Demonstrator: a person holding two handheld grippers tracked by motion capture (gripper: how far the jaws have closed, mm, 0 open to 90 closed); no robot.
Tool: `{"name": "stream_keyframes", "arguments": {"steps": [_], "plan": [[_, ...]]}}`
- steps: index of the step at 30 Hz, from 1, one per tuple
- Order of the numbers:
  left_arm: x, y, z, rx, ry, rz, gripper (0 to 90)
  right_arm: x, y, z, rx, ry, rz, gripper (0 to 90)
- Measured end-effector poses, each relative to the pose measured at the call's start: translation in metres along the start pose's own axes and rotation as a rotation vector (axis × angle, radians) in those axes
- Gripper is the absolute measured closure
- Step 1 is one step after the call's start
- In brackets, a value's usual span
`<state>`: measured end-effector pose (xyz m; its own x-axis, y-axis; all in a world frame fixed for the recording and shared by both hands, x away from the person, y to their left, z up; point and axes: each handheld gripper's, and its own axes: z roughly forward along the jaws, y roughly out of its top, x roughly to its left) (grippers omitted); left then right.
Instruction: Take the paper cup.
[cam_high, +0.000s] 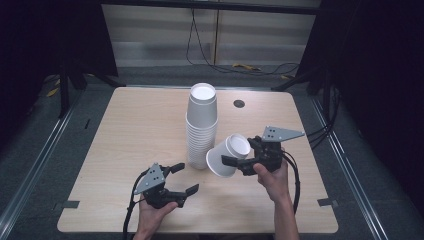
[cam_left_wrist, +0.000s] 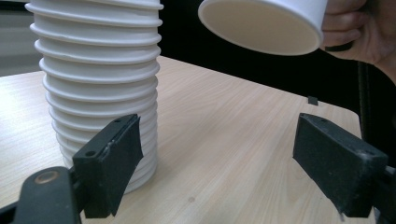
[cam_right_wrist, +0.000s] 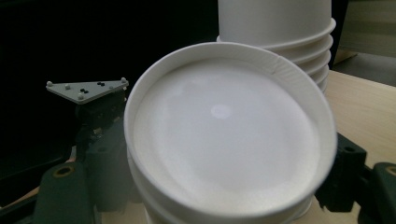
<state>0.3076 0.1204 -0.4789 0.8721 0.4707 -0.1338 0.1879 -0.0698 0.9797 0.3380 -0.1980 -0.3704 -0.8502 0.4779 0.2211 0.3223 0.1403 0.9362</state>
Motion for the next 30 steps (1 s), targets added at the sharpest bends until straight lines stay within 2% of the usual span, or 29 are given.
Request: {"name": "stream_keyframes", "arguments": {"steps": [9, 13, 15, 20, 29, 30], "plan": [[-0.003, 0.003, 0.002, 0.013, -0.03, 0.035, 15.9, 0.0, -0.014, 0.012, 0.024, 0.036, 0.006, 22.0], [-0.005, 0.005, 0.005, 0.0, -0.046, 0.033, 15.9, 0.001, -0.02, 0.019, 0.039, 0.047, 0.008, 22.1], [-0.008, 0.005, 0.007, -0.002, -0.062, 0.031, 15.7, 0.003, -0.024, 0.022, 0.028, 0.058, -0.001, 22.2], [-0.009, 0.004, 0.008, -0.007, -0.062, 0.034, 15.6, 0.003, -0.03, 0.025, 0.04, 0.062, 0.006, 22.2], [-0.012, 0.003, 0.014, -0.005, -0.094, 0.039, 15.5, 0.004, -0.044, 0.032, 0.053, 0.09, 0.02, 22.3], [-0.013, 0.003, 0.015, -0.003, -0.083, 0.045, 15.5, 0.004, -0.046, 0.034, 0.057, 0.095, 0.029, 22.3]]}}
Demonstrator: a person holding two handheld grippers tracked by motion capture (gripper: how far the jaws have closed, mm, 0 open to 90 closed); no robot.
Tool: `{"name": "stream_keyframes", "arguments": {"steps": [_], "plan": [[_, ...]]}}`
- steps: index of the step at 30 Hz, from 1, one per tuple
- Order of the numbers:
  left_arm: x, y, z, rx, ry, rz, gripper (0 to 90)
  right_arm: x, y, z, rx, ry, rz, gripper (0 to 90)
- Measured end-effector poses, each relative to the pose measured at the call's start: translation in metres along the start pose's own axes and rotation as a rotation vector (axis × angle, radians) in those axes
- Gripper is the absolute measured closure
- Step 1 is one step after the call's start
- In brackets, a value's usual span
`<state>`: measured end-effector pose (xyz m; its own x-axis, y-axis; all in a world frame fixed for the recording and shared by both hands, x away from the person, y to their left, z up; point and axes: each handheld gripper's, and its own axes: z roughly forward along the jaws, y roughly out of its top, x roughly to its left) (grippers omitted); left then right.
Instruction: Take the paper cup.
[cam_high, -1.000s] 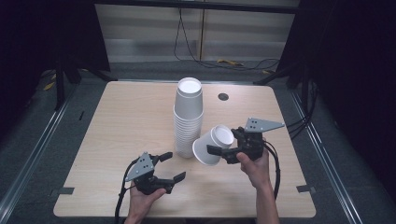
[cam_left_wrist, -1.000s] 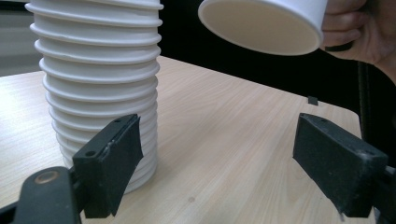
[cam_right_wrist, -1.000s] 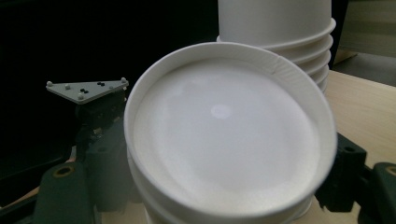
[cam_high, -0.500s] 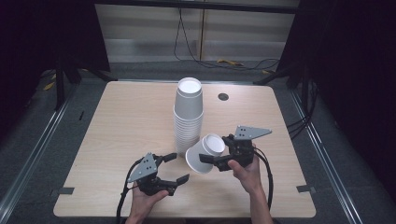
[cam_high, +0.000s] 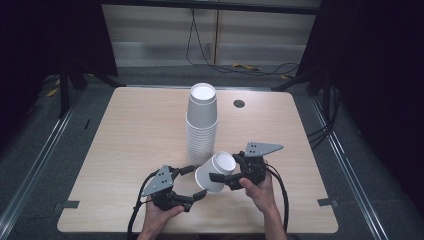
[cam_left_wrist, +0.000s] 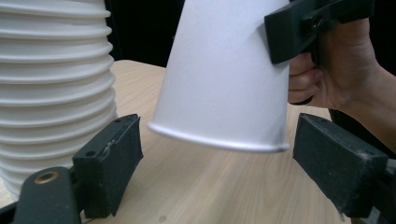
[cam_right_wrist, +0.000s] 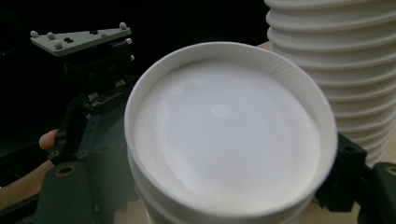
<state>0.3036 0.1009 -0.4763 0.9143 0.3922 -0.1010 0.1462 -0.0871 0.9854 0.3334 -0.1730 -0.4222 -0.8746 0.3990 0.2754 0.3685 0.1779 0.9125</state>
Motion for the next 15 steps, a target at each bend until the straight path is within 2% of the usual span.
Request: {"name": "stream_keyframes", "arguments": {"steps": [5, 8, 15], "plan": [[0.0, -0.002, 0.003, 0.026, -0.009, 0.012, 15.5, 0.0, -0.005, 0.005, 0.013, 0.018, 0.007, 22.3], [-0.001, -0.003, 0.005, 0.025, -0.011, 0.006, 14.5, 0.001, -0.008, 0.008, 0.016, 0.025, 0.01, 22.4], [-0.002, -0.005, 0.01, 0.026, -0.023, 0.026, 14.4, 0.0, -0.008, 0.011, 0.028, 0.034, 0.012, 22.4]]}}
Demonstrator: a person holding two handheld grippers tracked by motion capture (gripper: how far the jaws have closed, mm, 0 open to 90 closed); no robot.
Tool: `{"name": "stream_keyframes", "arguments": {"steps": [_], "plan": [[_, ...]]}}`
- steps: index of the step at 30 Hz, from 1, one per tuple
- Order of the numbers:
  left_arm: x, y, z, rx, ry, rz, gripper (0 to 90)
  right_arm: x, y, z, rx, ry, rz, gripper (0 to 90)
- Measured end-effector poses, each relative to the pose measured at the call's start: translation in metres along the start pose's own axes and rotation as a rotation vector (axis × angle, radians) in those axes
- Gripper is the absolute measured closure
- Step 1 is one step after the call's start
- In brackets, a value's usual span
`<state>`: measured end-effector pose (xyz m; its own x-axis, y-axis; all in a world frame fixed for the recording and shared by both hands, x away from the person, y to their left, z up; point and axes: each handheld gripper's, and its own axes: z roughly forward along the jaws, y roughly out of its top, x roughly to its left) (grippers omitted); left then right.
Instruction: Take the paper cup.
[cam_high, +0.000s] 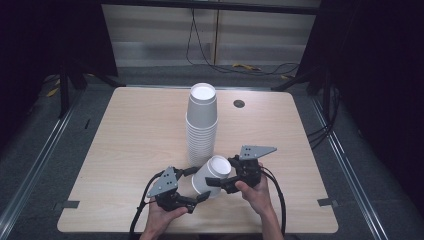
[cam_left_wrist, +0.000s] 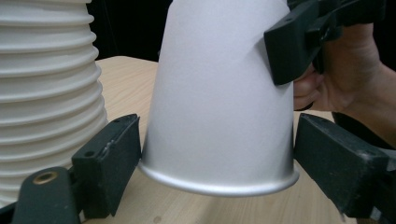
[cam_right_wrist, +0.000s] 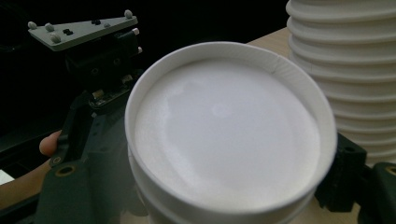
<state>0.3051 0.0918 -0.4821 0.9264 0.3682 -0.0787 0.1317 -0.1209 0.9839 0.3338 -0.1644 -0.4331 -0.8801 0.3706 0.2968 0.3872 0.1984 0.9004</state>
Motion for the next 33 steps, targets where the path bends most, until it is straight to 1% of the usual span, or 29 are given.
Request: {"name": "stream_keyframes", "arguments": {"steps": [1, 3, 6, 12, 13, 14, 15, 17, 19, 20, 23, 26, 29, 31, 32, 33], "plan": [[0.0, 0.0, 0.001, 0.005, 0.003, -0.001, 13.9, 0.0, 0.0, 0.0, 0.001, 0.003, 0.002, 22.4], [0.001, -0.001, 0.003, 0.001, -0.006, -0.011, 13.1, 0.0, -0.001, 0.002, 0.009, 0.005, -0.001, 22.4], [0.001, -0.002, 0.005, 0.005, -0.013, -0.013, 11.0, 0.001, -0.001, 0.004, 0.007, 0.012, -0.004, 22.4], [0.001, -0.003, 0.01, 0.014, -0.009, -0.019, 9.2, 0.002, -0.002, 0.011, 0.003, 0.033, -0.003, 22.4], [0.001, -0.003, 0.01, 0.009, -0.011, -0.019, 9.2, 0.003, -0.002, 0.012, 0.006, 0.035, 0.0, 22.5], [0.002, -0.003, 0.01, 0.011, -0.009, -0.017, 9.2, 0.003, -0.002, 0.013, 0.006, 0.038, -0.001, 22.4], [0.002, -0.003, 0.011, 0.01, -0.013, -0.018, 9.7, 0.003, -0.002, 0.014, 0.004, 0.051, 0.001, 22.4], [0.002, -0.003, 0.012, 0.009, -0.015, -0.015, 10.0, 0.004, -0.001, 0.015, 0.005, 0.054, -0.002, 22.4], [0.002, -0.003, 0.013, 0.019, -0.017, -0.027, 10.3, 0.004, -0.001, 0.016, 0.004, 0.056, -0.001, 22.4], [0.002, -0.003, 0.014, 0.016, -0.017, -0.031, 10.6, 0.004, -0.001, 0.017, 0.003, 0.056, -0.003, 22.3], [0.002, -0.003, 0.013, 0.015, -0.019, -0.017, 11.7, 0.003, -0.002, 0.016, -0.006, 0.059, 0.004, 21.9], [0.003, -0.003, 0.012, 0.027, -0.025, -0.019, 12.9, 0.003, -0.002, 0.017, 0.0, 0.063, 0.007, 21.0], [0.003, -0.002, 0.011, 0.027, -0.021, -0.017, 14.0, 0.002, -0.003, 0.017, -0.004, 0.065, 0.01, 20.3], [0.004, -0.002, 0.01, 0.031, -0.031, -0.018, 14.5, 0.003, -0.002, 0.017, -0.007, 0.065, 0.008, 19.7], [0.004, -0.002, 0.01, 0.036, -0.032, -0.017, 14.9, 0.003, -0.001, 0.017, -0.007, 0.058, 0.01, 17.0], [0.004, -0.002, 0.01, 0.04, -0.032, -0.014, 14.9, 0.003, -0.001, 0.017, -0.007, 0.058, 0.01, 17.0]]}}
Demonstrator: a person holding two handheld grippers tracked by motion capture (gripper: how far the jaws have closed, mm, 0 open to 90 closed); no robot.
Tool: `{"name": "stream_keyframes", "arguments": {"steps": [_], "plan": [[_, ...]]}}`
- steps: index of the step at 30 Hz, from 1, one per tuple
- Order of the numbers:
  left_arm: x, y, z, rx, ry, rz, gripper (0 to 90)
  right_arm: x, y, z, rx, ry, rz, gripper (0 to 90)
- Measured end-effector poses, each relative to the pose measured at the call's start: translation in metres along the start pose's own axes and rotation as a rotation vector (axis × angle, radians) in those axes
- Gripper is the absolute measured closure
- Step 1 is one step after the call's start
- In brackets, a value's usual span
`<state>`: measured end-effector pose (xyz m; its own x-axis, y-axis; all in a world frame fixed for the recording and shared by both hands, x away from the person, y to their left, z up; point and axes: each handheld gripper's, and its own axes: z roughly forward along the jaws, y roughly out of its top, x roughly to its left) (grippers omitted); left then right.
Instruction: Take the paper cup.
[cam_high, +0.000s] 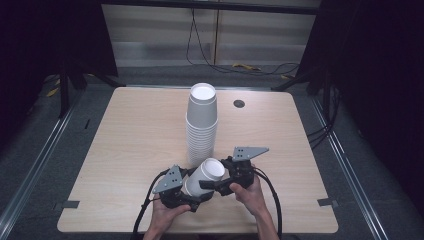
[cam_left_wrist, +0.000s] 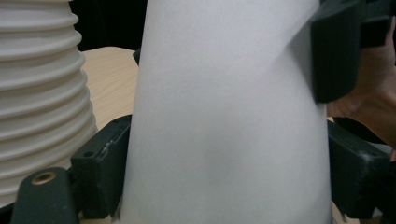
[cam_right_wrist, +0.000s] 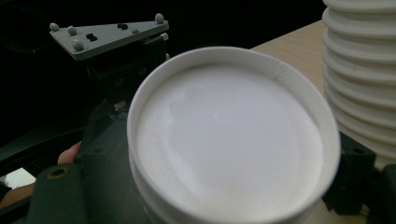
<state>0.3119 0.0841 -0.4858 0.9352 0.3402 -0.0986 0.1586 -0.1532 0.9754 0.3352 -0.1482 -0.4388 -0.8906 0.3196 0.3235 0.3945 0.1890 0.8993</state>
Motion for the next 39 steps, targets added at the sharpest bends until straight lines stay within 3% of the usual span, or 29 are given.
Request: {"name": "stream_keyframes", "arguments": {"steps": [19, 26, 29, 35, 39], "plan": [[0.007, 0.003, -0.009, 0.059, 0.014, 0.023, 15.5, 0.0, 0.001, -0.01, 0.007, -0.033, -0.017, 14.4], [0.012, 0.007, -0.013, 0.106, 0.023, 0.041, 15.6, 0.0, 0.0, -0.013, 0.015, -0.034, -0.017, 15.2], [0.016, 0.006, -0.014, 0.093, 0.0, 0.026, 15.6, -0.001, -0.001, -0.014, 0.024, -0.035, -0.016, 15.5], [0.018, 0.01, -0.016, 0.146, 0.008, 0.061, 15.6, 0.0, -0.004, -0.015, 0.045, -0.038, -0.023, 16.1], [0.019, 0.012, -0.015, 0.155, 0.014, 0.078, 15.6, 0.001, -0.003, -0.017, 0.062, -0.049, -0.034, 15.4]]}}
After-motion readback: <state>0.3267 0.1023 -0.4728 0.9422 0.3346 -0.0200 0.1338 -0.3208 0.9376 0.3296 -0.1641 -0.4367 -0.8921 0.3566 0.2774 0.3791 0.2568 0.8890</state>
